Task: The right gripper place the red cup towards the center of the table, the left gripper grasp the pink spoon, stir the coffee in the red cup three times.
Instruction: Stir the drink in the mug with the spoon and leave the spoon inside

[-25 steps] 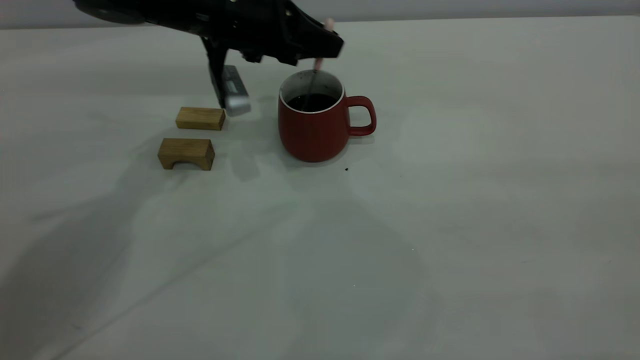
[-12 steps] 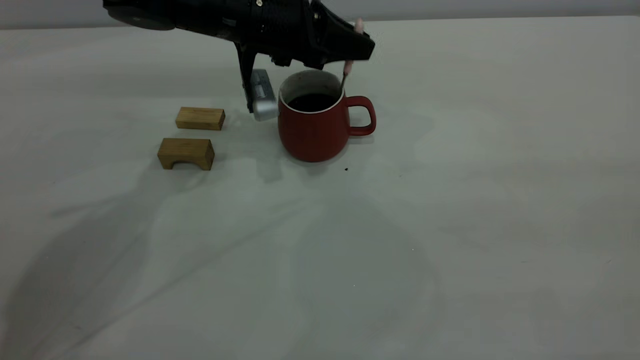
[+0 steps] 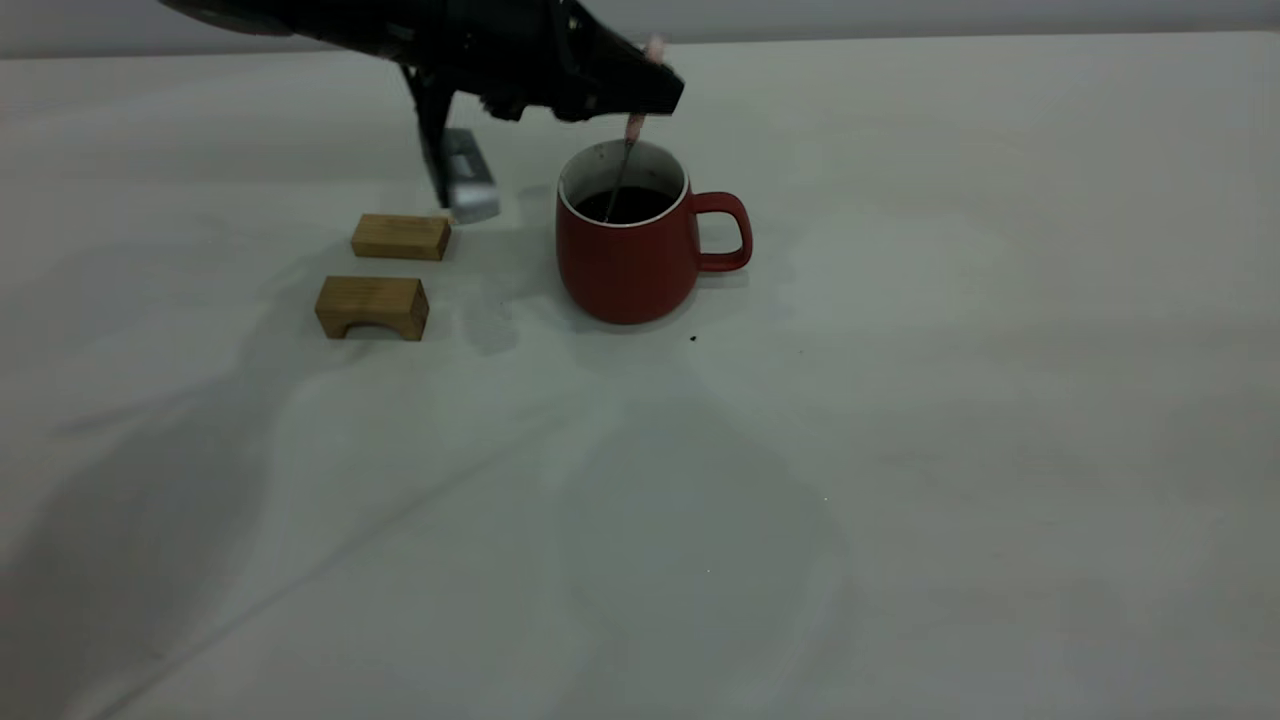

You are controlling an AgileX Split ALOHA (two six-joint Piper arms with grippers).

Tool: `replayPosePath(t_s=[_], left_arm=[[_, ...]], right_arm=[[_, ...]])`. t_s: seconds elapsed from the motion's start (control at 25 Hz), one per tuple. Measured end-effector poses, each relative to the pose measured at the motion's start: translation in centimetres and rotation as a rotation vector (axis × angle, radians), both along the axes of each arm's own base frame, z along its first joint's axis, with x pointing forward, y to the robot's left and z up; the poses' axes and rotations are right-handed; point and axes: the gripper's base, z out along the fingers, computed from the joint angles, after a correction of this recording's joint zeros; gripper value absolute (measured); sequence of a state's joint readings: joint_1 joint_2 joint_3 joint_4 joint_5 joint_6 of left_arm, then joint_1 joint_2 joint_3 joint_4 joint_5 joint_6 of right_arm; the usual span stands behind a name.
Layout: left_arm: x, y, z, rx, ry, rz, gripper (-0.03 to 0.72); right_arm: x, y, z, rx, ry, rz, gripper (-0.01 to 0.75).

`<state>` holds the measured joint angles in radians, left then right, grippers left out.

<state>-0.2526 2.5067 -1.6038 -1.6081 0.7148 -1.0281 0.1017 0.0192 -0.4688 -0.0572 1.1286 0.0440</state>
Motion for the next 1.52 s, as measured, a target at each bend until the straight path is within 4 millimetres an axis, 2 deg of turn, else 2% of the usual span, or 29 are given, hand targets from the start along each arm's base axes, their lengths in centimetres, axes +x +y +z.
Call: replayPosePath(t_s=[0.2,0.36,0.52,0.76,1.36,1.44,1.52], left_arm=[[-1.0,-2.5,-0.1,-0.01,-0.027,-0.052,0.15],[-1.6,-3.0,-0.3,0.009,-0.032,-0.109,0.15],[-1.8,-1.9,-0.5,0.034,0.008,-0.161,0.15],[-0.7,0.9,-0.7,0.043,0.069,-0.072,0.15],[-0.5,1.0,-0.7,0.047,0.071,-0.055,0.15],[-0.6,1.0,-0.7,0.044,0.073,-0.064,0.167],[-0.7,1.0,-0.7,0.042,0.073,-0.073,0.221]], right_arm=[[0.0,0.0,0.0,0.0,0.0,0.0,0.585],[0.0,0.0,0.0,0.0,0.0,0.0,0.585],[0.0,0.0,0.0,0.0,0.0,0.0,0.585],[0.0,0.0,0.0,0.0,0.0,0.0,0.585],[0.0,0.0,0.0,0.0,0.0,0.0,0.585],[0.0,0.0,0.0,0.0,0.0,0.0,0.585],[0.0,0.0,0.0,0.0,0.0,0.0,0.585]])
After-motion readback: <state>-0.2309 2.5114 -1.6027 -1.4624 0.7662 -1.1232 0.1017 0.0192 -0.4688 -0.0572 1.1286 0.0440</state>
